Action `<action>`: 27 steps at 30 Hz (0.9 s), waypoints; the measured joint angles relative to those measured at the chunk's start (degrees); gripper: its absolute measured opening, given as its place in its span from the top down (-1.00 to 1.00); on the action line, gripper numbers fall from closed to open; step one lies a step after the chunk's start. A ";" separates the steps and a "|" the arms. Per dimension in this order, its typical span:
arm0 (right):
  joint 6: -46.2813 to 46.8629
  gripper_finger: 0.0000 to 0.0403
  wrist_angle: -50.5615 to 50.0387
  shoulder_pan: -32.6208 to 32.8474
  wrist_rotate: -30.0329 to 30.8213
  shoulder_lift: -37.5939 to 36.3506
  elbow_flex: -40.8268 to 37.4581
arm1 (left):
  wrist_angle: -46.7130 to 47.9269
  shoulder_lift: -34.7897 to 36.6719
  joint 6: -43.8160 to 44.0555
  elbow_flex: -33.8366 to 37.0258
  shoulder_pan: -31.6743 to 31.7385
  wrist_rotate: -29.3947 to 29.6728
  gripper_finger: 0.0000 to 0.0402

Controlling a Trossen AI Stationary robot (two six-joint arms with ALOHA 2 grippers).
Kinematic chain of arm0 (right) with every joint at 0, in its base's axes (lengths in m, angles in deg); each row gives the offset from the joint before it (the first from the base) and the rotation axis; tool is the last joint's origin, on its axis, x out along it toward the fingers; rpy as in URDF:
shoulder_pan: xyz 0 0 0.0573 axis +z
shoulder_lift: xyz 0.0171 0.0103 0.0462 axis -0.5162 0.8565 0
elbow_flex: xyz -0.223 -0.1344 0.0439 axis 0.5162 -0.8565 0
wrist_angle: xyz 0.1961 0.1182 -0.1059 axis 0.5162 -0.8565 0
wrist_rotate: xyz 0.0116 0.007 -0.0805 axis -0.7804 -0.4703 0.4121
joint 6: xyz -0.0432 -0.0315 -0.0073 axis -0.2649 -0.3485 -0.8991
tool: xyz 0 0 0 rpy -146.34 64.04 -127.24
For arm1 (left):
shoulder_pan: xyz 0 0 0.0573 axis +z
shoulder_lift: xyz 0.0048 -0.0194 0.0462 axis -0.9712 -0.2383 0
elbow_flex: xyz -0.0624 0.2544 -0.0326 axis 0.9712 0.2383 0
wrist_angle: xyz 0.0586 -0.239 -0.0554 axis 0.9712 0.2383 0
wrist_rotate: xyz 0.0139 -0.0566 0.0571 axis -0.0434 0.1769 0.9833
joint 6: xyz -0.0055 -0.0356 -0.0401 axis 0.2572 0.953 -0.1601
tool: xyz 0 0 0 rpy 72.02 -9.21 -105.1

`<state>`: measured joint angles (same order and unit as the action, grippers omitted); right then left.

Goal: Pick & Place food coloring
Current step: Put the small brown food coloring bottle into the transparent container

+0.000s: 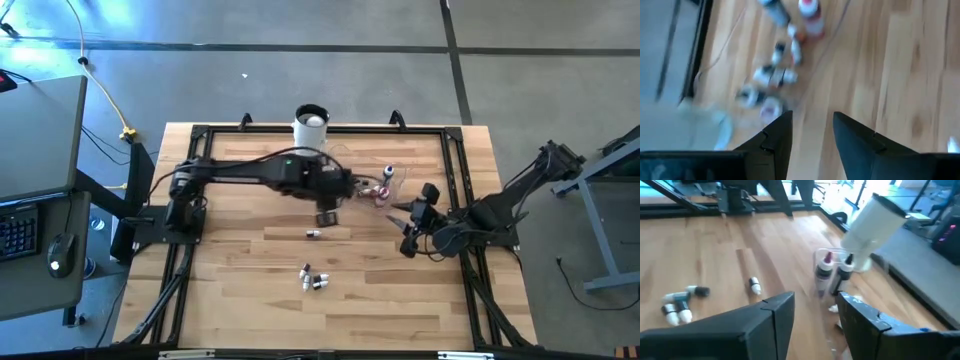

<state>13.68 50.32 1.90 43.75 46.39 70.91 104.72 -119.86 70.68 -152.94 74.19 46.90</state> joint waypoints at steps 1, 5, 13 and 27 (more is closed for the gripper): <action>-0.75 0.29 2.23 -0.11 -0.55 0.00 -1.07 | 3.88 0.65 1.07 -0.80 -1.04 0.83 0.31; -6.75 0.29 15.83 -1.74 -5.83 0.04 -6.42 | 15.53 3.89 8.12 -1.67 -5.25 1.65 0.31; -17.66 0.29 55.10 -8.82 -30.10 8.91 -17.00 | 22.54 9.04 17.63 1.44 -15.51 3.22 0.31; -25.72 0.29 56.76 -10.49 -47.38 46.73 4.79 | -4.07 16.93 27.50 36.61 -31.19 16.40 0.31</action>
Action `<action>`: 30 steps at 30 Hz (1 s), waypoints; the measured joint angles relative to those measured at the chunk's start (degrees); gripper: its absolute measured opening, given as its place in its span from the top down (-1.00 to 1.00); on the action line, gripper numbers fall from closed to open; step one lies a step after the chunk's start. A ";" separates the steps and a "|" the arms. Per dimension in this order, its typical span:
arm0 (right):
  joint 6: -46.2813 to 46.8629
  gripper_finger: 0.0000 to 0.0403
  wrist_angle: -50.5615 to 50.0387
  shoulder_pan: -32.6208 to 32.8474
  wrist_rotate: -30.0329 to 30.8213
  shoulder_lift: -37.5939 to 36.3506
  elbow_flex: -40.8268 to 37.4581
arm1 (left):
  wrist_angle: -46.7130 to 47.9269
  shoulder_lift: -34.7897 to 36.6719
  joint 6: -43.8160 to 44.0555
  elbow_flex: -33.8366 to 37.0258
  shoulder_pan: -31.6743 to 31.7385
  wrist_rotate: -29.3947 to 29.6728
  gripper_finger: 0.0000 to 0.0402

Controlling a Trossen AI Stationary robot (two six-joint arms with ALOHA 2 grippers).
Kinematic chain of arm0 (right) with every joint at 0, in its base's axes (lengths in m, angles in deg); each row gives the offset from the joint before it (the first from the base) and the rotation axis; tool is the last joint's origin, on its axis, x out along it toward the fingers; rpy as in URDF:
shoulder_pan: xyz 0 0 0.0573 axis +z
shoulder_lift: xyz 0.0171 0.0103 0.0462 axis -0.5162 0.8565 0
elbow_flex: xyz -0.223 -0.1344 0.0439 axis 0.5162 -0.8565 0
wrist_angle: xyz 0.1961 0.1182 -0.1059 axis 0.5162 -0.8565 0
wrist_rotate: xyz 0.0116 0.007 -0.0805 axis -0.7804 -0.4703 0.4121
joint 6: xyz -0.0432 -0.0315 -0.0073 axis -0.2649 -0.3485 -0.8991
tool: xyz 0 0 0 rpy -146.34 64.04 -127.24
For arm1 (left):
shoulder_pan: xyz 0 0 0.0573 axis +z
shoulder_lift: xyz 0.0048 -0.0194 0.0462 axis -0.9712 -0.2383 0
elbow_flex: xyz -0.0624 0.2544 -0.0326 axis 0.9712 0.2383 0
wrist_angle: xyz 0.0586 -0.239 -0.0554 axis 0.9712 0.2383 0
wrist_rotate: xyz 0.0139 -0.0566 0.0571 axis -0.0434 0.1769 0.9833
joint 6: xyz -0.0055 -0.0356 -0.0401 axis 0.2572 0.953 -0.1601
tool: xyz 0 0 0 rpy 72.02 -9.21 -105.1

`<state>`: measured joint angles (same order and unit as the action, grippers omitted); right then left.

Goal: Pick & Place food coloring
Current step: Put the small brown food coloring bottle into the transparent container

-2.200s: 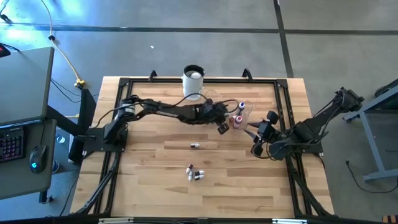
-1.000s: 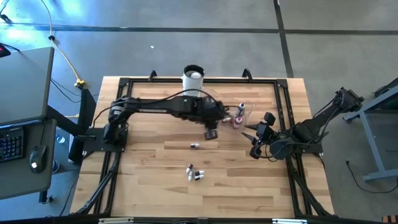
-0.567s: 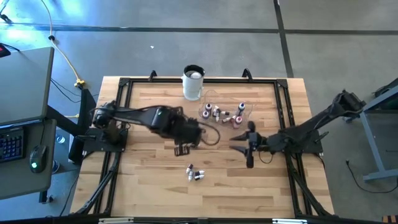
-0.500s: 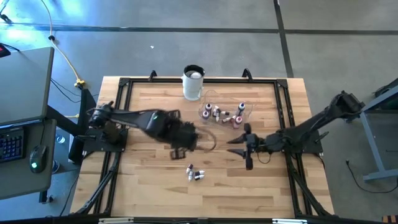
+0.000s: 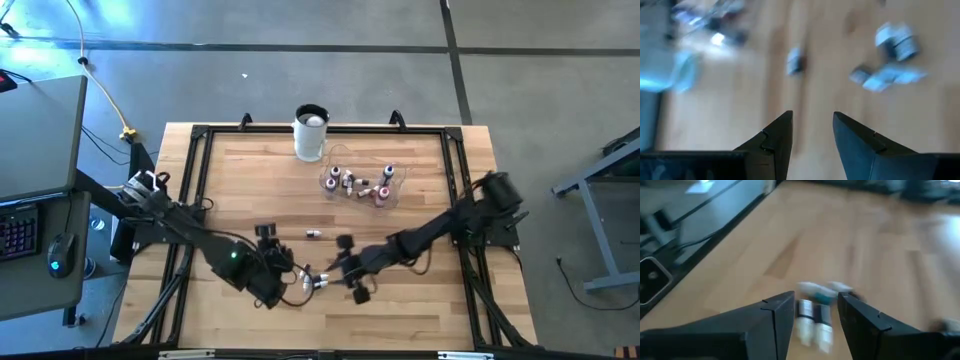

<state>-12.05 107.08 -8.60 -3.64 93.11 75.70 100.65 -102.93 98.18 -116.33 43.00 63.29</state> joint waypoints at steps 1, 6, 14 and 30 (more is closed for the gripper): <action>-0.05 0.29 -0.53 -0.02 -1.51 2.10 1.80 | -4.00 0.06 -0.27 2.48 -0.15 -0.28 0.31; 0.45 0.29 -5.85 -0.43 -2.72 10.37 8.13 | -18.00 0.07 -1.04 12.70 -0.44 -0.95 0.31; 1.03 0.28 -8.69 -2.90 -2.79 15.35 11.55 | -35.43 0.02 -8.73 18.95 4.47 -9.23 0.31; 1.99 0.29 -8.81 -3.74 4.15 15.07 11.37 | -38.13 0.02 -9.70 19.48 6.23 -14.06 0.31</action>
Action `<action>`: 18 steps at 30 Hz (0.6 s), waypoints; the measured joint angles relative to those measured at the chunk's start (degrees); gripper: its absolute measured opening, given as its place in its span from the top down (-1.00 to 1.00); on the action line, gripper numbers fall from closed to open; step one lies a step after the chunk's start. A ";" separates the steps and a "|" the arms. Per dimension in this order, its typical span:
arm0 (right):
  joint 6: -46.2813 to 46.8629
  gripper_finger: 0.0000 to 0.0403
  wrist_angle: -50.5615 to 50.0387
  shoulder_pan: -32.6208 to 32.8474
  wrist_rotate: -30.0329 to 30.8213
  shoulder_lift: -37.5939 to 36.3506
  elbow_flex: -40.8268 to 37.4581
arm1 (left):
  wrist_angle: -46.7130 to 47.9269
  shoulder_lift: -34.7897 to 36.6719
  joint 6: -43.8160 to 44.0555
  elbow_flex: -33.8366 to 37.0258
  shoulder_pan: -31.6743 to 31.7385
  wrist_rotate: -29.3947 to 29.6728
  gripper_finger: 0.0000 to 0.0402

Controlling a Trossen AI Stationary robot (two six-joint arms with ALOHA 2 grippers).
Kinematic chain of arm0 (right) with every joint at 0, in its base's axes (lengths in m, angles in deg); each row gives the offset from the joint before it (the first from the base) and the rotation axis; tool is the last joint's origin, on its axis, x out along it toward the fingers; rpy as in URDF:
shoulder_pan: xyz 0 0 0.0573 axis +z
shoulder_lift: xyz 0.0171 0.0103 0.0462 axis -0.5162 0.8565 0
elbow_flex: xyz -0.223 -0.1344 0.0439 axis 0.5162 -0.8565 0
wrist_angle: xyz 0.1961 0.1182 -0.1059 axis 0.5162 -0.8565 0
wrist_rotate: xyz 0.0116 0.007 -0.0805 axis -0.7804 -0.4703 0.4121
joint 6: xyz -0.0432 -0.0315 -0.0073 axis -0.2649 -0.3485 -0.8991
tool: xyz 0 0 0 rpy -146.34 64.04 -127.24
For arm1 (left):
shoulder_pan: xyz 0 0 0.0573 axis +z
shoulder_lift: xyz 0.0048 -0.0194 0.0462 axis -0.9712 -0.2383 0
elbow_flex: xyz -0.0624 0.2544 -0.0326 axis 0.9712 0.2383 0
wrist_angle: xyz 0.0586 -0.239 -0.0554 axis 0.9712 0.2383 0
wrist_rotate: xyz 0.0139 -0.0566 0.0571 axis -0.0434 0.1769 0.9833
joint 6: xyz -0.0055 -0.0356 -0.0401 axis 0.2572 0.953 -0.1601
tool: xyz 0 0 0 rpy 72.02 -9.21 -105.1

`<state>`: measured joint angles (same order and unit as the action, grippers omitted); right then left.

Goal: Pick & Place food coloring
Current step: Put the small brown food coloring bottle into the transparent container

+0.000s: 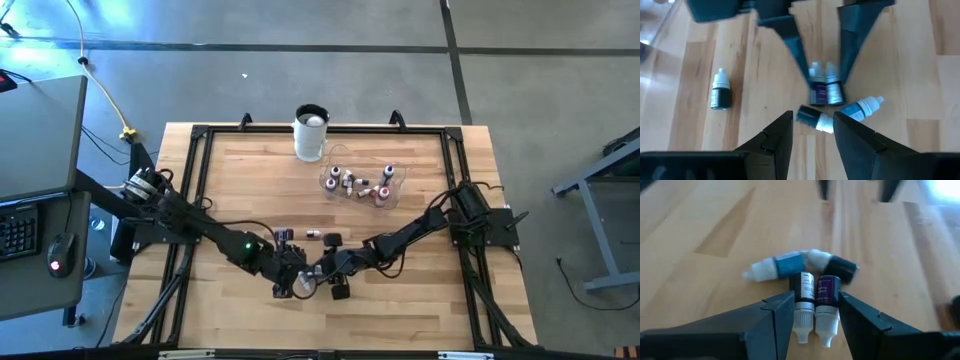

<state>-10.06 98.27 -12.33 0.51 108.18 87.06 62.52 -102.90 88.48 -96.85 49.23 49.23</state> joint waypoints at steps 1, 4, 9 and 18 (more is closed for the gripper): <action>0.03 0.28 -0.10 0.00 0.67 0.00 0.00 | -0.02 0.00 0.07 0.00 -0.02 -0.11 0.31; 0.04 0.29 -0.01 0.00 0.80 0.00 -0.02 | -0.12 0.00 0.15 0.00 0.00 -0.14 0.31; 0.05 0.29 0.50 -0.02 0.15 -0.31 -0.07 | -0.15 0.00 0.21 0.00 0.00 -0.15 0.31; 0.09 0.29 0.02 0.00 1.48 -3.02 -0.15 | -0.32 0.00 0.23 0.00 -0.01 -0.15 0.31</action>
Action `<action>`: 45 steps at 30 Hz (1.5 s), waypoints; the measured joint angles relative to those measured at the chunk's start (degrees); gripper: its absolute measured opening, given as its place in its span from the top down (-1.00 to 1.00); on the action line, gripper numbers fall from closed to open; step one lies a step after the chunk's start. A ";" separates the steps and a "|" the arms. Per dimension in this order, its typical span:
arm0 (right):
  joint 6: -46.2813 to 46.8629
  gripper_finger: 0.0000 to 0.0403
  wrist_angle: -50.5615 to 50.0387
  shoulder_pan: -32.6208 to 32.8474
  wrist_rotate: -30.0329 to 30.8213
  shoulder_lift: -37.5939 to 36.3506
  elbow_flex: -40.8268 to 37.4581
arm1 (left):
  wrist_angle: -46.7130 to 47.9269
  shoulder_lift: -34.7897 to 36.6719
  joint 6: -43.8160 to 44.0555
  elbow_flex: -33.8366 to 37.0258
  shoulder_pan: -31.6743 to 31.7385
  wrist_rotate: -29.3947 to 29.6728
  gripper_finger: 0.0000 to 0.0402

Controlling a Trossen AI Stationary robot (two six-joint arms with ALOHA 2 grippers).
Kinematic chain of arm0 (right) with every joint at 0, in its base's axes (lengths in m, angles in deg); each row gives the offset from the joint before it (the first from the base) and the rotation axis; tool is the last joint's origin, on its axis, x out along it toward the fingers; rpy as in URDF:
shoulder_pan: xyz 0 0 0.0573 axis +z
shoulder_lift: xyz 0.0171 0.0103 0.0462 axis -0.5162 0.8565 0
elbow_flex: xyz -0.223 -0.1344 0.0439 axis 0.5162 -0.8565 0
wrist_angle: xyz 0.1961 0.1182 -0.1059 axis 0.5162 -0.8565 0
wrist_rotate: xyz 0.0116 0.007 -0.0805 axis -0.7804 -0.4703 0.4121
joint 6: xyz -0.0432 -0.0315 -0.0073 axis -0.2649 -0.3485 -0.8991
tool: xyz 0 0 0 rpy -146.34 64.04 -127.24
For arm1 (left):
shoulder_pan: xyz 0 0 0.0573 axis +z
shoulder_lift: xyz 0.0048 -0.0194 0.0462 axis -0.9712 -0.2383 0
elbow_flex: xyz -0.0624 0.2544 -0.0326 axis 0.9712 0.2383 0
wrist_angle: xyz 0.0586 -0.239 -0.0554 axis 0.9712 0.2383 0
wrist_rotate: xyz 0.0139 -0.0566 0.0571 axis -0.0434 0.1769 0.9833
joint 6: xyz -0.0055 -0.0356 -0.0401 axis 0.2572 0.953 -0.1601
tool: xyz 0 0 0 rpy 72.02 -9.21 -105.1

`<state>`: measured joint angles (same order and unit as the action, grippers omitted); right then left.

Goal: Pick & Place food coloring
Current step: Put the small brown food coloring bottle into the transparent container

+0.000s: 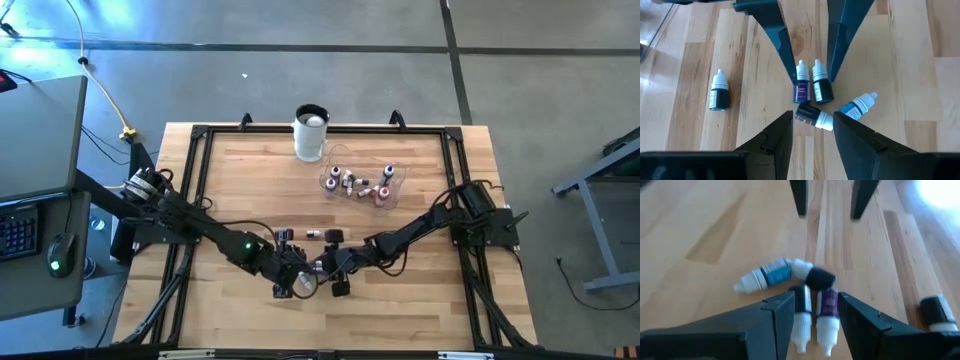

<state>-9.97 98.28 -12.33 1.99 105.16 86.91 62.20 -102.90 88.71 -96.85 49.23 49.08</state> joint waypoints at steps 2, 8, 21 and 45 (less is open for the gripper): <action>0.02 0.29 -1.31 0.00 0.38 0.00 -0.02 | 0.07 0.00 0.02 0.00 0.01 0.00 0.31; 1.73 0.29 -5.86 -0.44 3.29 0.00 0.00 | 0.13 0.00 0.07 0.00 0.01 0.00 0.31; 1.99 0.29 -6.67 -0.52 -1.26 -0.07 0.08 | 0.09 -0.02 0.02 0.00 0.01 0.02 0.31; 2.00 -0.04 -8.84 -0.33 -0.43 -0.02 0.04 | 0.12 -0.02 0.00 0.00 0.03 0.02 0.31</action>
<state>-7.98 89.45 -12.66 1.57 105.14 86.96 62.32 -102.93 88.71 -96.85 49.25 49.10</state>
